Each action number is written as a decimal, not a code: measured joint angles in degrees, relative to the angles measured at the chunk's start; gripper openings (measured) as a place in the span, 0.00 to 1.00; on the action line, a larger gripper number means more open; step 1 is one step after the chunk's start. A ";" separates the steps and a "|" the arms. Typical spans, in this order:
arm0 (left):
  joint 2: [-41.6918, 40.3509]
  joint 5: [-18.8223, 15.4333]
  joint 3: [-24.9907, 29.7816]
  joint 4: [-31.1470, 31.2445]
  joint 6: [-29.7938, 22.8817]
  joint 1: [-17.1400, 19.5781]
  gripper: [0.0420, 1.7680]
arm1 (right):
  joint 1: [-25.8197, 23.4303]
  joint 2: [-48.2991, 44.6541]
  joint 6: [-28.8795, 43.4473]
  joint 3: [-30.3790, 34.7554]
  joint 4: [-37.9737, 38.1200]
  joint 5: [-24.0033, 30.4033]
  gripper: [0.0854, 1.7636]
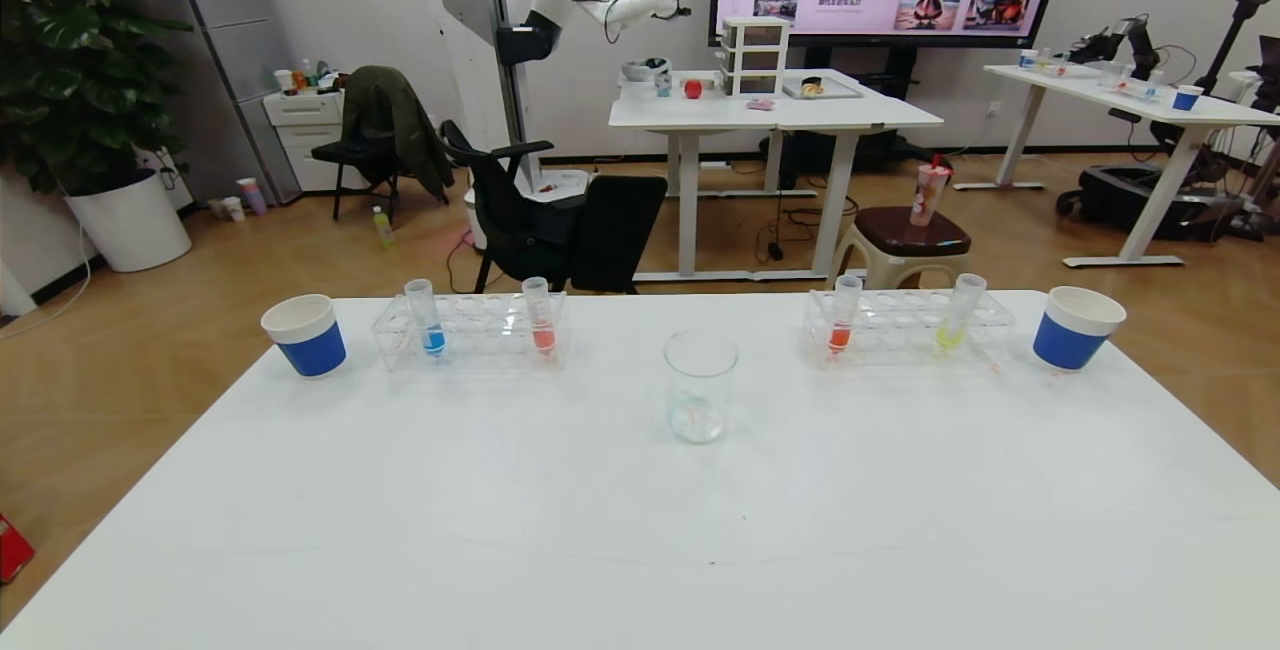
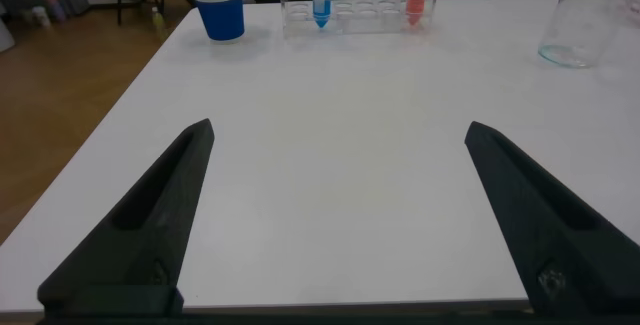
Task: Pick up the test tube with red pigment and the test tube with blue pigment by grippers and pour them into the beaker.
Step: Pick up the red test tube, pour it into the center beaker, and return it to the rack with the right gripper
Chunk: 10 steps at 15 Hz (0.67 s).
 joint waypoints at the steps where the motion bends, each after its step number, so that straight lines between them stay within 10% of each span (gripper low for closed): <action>1: 0.00 0.00 0.00 0.02 0.02 0.00 0.99 | 0.02 0.02 0.06 -1.79 0.24 0.06 0.98; 10: 0.00 0.02 0.00 0.02 0.00 0.00 0.99 | 1.97 24.58 0.06 -16.73 -13.48 1.16 0.98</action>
